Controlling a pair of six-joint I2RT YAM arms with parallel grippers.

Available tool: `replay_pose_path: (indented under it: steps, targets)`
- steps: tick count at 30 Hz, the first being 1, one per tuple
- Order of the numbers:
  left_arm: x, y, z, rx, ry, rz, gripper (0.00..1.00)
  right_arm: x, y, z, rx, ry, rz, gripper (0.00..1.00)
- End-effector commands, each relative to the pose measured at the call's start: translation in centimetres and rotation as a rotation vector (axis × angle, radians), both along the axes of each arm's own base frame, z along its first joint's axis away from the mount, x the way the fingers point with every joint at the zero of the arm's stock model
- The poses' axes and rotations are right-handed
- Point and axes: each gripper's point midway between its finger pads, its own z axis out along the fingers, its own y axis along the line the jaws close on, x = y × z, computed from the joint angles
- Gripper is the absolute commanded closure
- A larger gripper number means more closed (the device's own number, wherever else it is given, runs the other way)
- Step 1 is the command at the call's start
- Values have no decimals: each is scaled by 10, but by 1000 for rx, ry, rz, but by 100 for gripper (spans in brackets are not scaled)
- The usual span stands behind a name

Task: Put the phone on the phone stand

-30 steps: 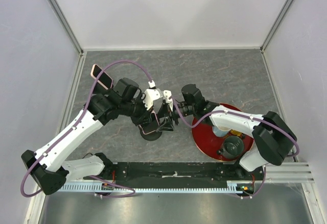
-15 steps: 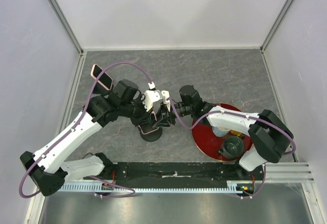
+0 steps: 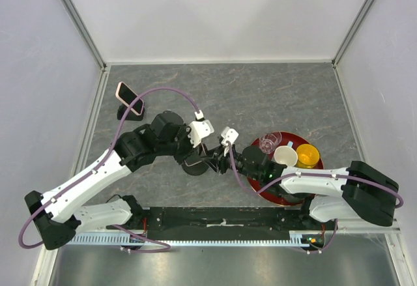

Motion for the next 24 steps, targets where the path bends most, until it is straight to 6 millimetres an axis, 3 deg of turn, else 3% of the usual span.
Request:
replay_pose_path:
  steps: [1,5,6,7,8,9,10,11,14,18,24]
  targets:
    - [65,9,27,-62,-206,285,98,-6,5,59,195,-38,-89,100]
    - [53,0,24,-87,-184,209,98,-15,15,57,146,-57,-19,100]
    - [51,-1,24,-92,-181,196,98,-13,17,49,101,-54,-20,93]
    - [50,-1,24,-94,-179,192,98,-10,12,30,4,-36,-41,85]
    - [47,1,25,-99,-178,187,98,-8,8,27,-25,-55,-47,74]
    - [46,1,26,-105,-177,183,98,-7,-1,30,-24,-69,-58,71]
    - [45,1,26,-108,-174,186,98,-8,-13,18,-50,-64,-68,68]
    - [45,2,30,-118,-179,190,98,-9,-23,30,-18,-84,-80,61]
    - [46,2,38,-136,-180,212,98,-4,-52,32,-23,-91,-158,49]
    - [51,2,38,-136,-120,289,98,2,-82,35,-39,-72,-224,43]
    - [72,14,44,-127,-39,454,98,3,-96,37,-24,-45,-234,40]
